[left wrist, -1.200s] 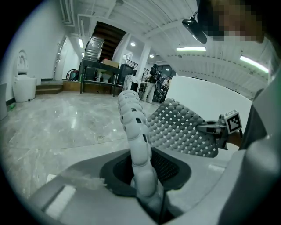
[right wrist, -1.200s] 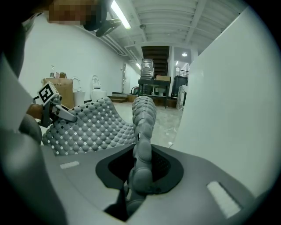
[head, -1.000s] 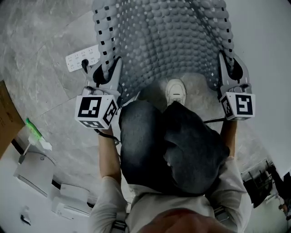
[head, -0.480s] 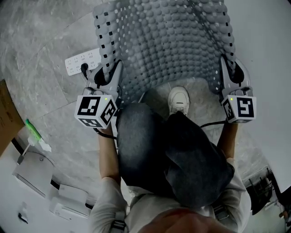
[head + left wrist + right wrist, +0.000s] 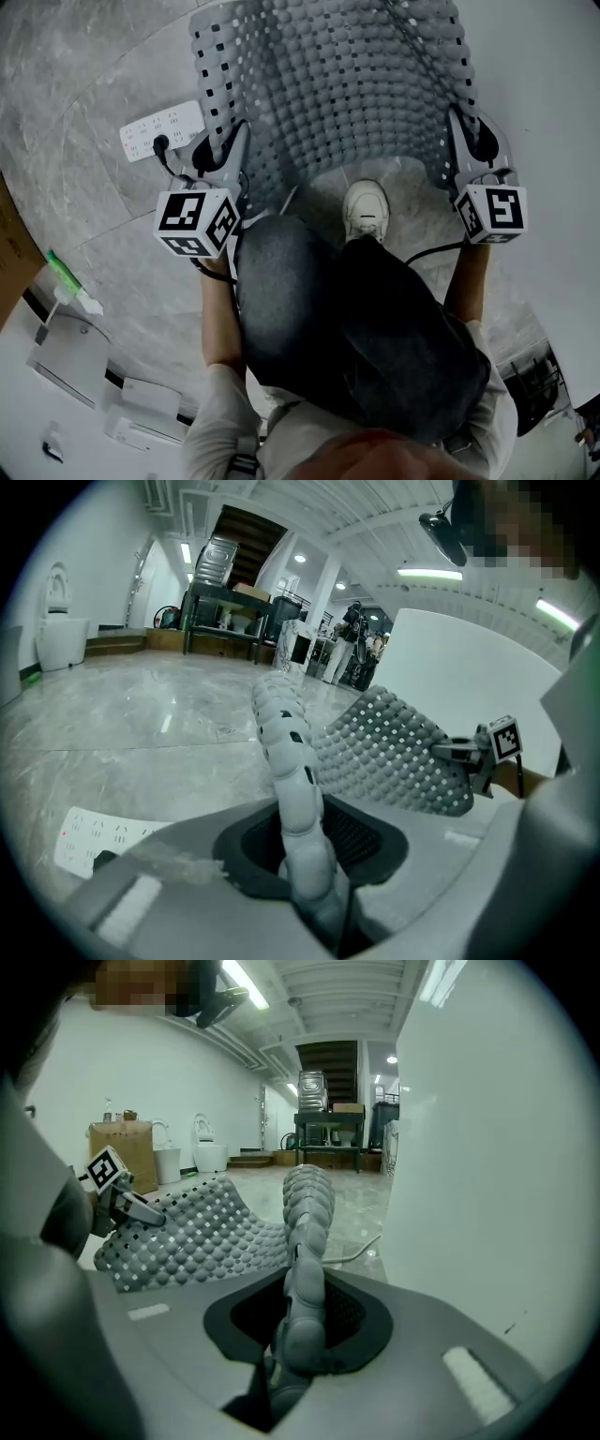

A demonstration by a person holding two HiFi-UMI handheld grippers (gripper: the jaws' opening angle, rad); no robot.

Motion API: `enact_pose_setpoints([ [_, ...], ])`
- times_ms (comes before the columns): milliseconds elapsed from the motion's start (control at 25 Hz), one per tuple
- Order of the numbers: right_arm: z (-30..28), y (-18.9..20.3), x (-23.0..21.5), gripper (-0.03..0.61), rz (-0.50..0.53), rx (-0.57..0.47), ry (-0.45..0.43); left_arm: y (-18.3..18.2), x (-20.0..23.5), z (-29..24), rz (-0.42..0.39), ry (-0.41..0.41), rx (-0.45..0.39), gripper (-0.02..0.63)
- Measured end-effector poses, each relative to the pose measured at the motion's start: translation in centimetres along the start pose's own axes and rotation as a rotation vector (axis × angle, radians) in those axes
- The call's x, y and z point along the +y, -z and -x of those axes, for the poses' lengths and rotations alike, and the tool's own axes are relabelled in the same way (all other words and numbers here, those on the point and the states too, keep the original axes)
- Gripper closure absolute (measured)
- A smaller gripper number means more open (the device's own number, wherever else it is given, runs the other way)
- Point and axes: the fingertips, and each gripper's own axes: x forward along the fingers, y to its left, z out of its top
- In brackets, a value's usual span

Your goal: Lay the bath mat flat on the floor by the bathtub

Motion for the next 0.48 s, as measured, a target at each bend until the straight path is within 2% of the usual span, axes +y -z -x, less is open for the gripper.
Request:
enact_pose_setpoints([
  [320,-1.4,3.5,-0.8,0.512,-0.02,0.045,-0.023,3.0,0.7,-1.9,0.03,-0.021,0.049,0.511],
  [480,-1.3,3.6,-1.2,0.509,0.006,0.06,-0.012,2.9,0.4,-2.0,0.026,-0.035,0.059,0.511],
])
